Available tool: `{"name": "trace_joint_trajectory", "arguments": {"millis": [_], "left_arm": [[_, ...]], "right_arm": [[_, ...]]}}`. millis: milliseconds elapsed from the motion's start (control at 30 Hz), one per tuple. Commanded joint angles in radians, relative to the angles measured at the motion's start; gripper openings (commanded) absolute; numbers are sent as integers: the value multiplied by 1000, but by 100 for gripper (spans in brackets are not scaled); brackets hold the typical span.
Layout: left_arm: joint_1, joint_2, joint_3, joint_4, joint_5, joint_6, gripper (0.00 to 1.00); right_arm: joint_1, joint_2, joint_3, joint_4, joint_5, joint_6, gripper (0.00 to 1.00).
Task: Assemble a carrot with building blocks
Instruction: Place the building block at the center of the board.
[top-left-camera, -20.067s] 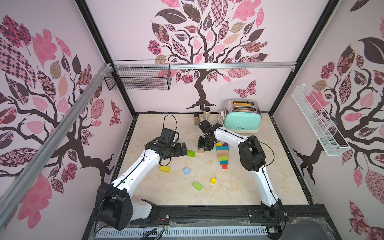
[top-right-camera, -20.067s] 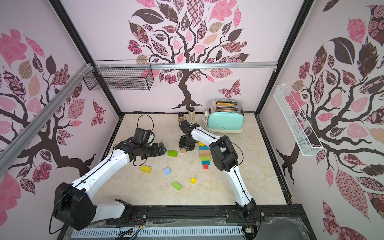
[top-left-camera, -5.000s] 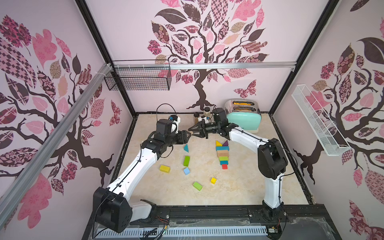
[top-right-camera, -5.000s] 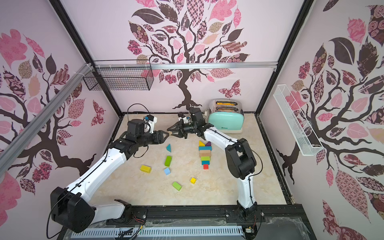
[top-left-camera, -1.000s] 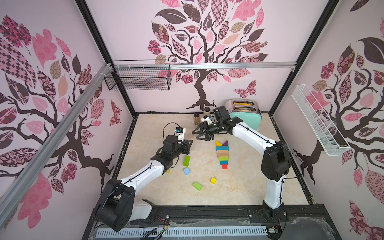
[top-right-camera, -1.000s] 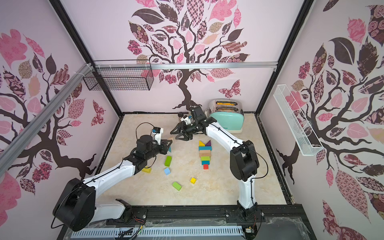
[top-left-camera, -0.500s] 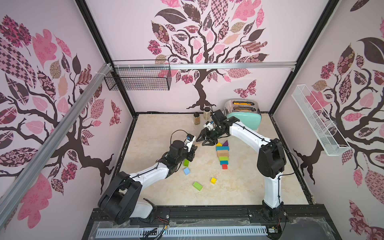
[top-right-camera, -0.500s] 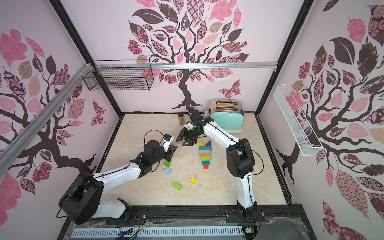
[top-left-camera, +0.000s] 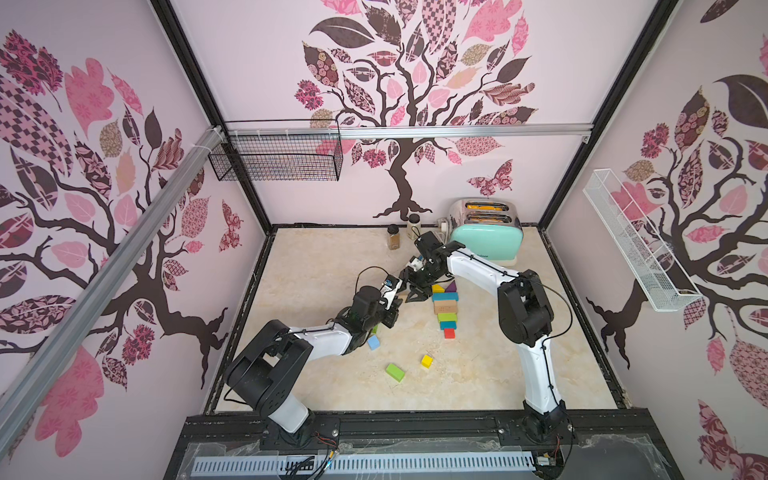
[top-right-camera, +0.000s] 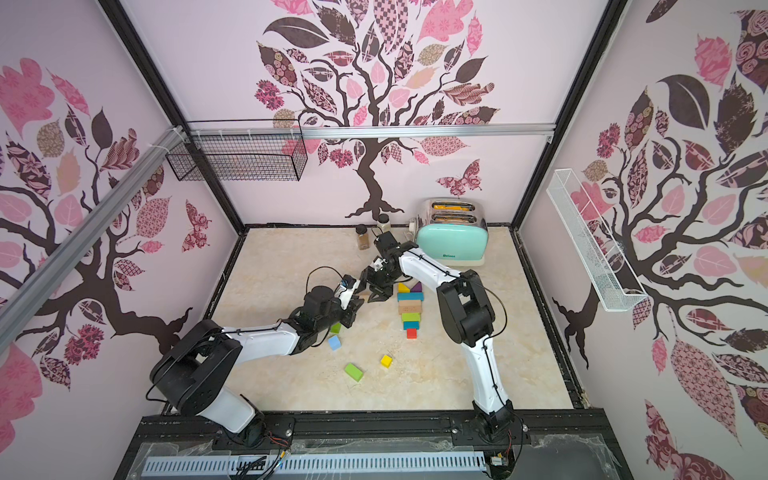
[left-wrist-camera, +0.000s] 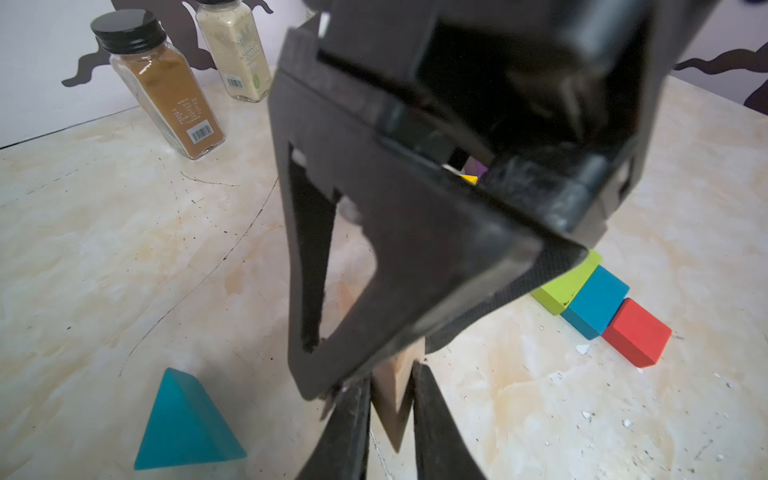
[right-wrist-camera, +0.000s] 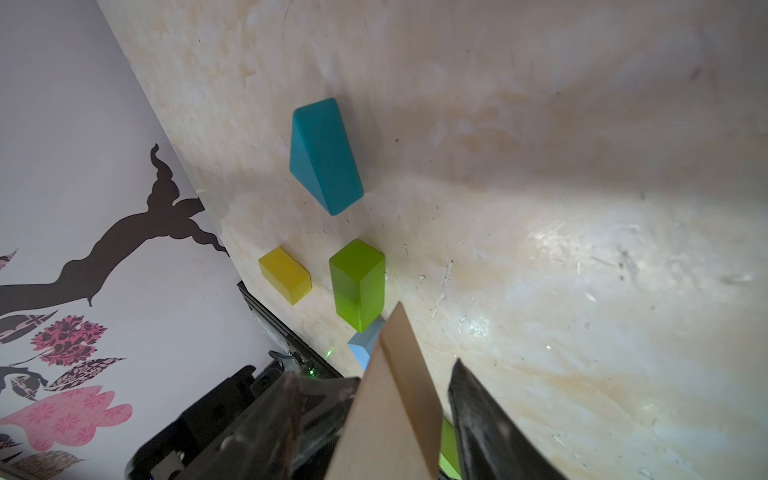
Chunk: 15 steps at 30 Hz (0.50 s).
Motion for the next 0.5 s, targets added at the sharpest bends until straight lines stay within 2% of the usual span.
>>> {"name": "trace_joint_trajectory", "arguments": {"millis": [0,300,467], "left_arm": [[-10,23,2,62,-22,-7,22],[-14,54,9,72,-40,-1,23],[-14,69,17,70,-46,-4,27]], "right_arm": [[-6,6,40,-14,13,-10,54],[-5,-6,38,-45,31,-38,38],[-6,-4,38,-48,35,-46,21]]}}
